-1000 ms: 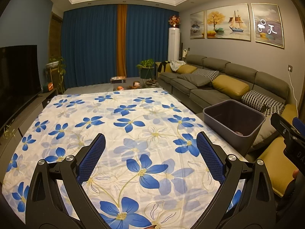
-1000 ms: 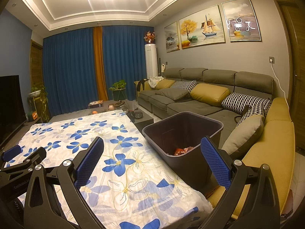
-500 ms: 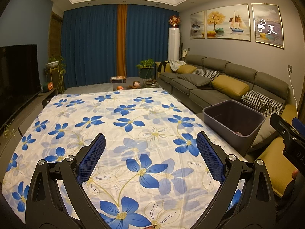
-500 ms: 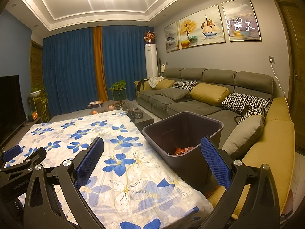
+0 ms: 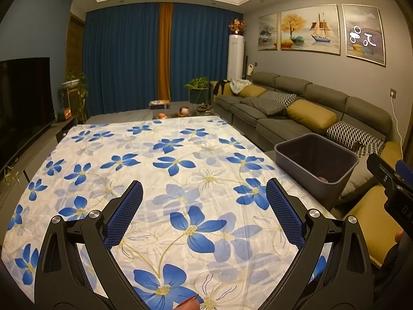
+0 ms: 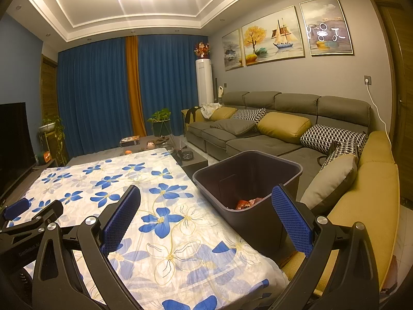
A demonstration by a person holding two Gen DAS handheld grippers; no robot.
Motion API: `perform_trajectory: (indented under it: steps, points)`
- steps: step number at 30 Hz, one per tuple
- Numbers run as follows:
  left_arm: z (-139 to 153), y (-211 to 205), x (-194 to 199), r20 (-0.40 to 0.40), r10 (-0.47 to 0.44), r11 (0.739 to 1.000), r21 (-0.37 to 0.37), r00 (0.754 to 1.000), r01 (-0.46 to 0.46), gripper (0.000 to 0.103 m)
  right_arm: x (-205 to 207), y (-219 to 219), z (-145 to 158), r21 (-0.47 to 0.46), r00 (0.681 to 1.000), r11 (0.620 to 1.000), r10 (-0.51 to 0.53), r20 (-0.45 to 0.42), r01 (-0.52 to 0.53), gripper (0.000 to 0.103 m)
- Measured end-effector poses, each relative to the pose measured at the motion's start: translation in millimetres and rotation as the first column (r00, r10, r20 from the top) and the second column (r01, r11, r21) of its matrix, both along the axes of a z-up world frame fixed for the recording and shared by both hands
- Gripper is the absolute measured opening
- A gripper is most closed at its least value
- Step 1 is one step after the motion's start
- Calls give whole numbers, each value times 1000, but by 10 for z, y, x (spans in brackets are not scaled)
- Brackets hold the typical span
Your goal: Collect trash
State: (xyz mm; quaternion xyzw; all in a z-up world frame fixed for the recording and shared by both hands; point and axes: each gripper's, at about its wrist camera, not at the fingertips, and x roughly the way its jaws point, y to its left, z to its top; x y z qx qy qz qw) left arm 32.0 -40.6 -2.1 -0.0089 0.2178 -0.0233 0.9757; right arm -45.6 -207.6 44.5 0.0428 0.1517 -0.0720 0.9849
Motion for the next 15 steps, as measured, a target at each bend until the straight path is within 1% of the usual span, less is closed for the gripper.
perform_trajectory:
  steps: [9, 13, 14, 15]
  points:
    - [-1, -11, 6, 0, -1, 1000, -3, 1000, 1, 94, -3, -8, -1, 0, 1000, 1000, -1, 0, 1, 98]
    - [10, -5, -19, 23, 10, 1000, 4, 1000, -10, 94, 1, -10, -1, 1, 1000, 1000, -1, -1, 1, 98]
    - [8, -14, -33, 32, 12, 1000, 11, 999, -12, 93, -2, -12, -9, 4, 1000, 1000, -1, -3, 1, 98]
    - [14, -18, -35, 37, 12, 1000, 17, 999, -13, 87, 4, -1, -8, 6, 1000, 1000, 0, -4, 0, 98]
